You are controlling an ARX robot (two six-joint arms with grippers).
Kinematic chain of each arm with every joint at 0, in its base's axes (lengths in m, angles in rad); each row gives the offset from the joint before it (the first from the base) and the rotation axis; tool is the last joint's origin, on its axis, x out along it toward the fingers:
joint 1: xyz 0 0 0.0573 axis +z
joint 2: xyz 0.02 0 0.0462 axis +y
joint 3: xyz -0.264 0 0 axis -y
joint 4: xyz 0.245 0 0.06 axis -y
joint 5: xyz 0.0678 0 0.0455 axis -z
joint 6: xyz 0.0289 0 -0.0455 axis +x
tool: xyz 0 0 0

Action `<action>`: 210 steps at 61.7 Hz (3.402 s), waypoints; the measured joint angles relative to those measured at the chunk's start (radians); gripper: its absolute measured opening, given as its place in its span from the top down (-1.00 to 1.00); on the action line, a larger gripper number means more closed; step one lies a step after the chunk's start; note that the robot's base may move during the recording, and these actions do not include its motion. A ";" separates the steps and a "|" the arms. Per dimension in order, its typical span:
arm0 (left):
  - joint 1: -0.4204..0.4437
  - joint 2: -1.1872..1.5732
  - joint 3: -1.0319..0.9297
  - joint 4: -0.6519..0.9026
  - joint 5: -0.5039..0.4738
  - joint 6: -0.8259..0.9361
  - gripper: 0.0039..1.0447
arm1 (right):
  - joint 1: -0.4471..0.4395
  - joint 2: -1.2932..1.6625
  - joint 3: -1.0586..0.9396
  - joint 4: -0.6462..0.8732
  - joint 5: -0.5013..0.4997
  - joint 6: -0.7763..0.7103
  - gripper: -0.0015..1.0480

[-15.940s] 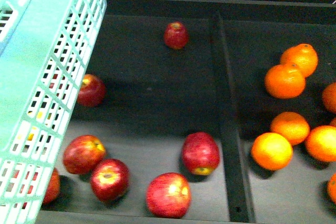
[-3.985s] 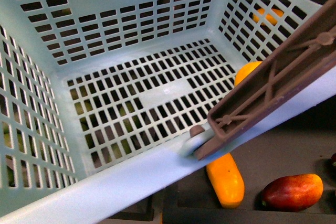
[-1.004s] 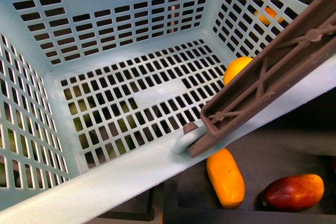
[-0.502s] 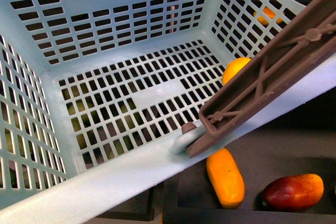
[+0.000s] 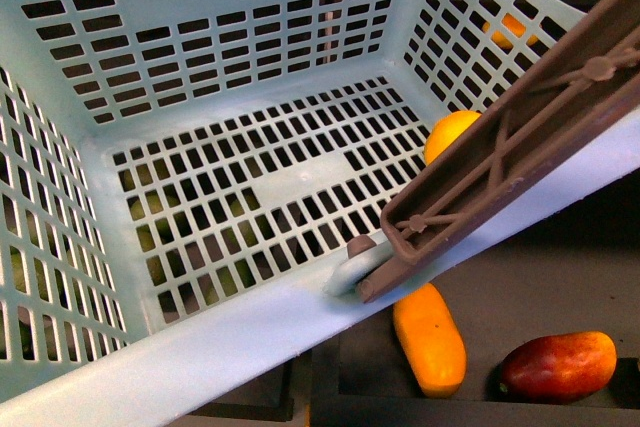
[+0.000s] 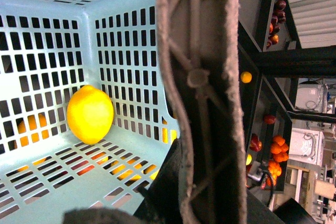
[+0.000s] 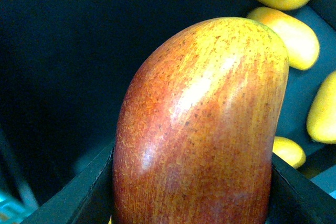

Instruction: Pick lemon and mango into basket

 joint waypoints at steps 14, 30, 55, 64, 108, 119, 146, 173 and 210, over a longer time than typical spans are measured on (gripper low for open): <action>0.000 0.000 0.000 0.000 -0.002 0.000 0.90 | 0.083 -0.197 0.019 -0.113 -0.045 0.060 -0.22; 0.000 0.000 0.000 0.000 -0.002 0.000 0.90 | 0.232 -0.322 0.120 -0.164 -0.018 0.154 -0.22; 0.000 0.000 0.000 0.000 -0.001 0.000 0.90 | 0.563 -0.166 0.245 -0.066 0.155 0.303 -0.22; 0.000 0.000 0.000 0.000 -0.002 0.000 0.90 | 0.639 -0.090 0.282 -0.058 0.199 0.306 -0.22; 0.000 0.000 0.000 0.000 0.006 0.000 0.90 | 0.726 -0.073 0.282 -0.072 0.288 0.339 -0.83; 0.000 0.000 0.000 0.000 -0.003 -0.003 0.90 | 0.666 -0.196 0.216 -0.082 0.372 0.282 -0.83; -0.001 0.000 0.000 0.000 0.005 -0.007 0.90 | 0.512 -0.465 -0.251 0.594 0.243 -0.327 0.01; -0.001 0.000 0.000 0.000 -0.002 -0.003 0.90 | 0.385 -0.707 -0.546 0.634 0.118 -0.413 0.96; -0.001 0.000 0.000 0.000 0.001 -0.003 0.90 | 0.301 -0.967 -0.666 0.496 0.037 -0.415 0.96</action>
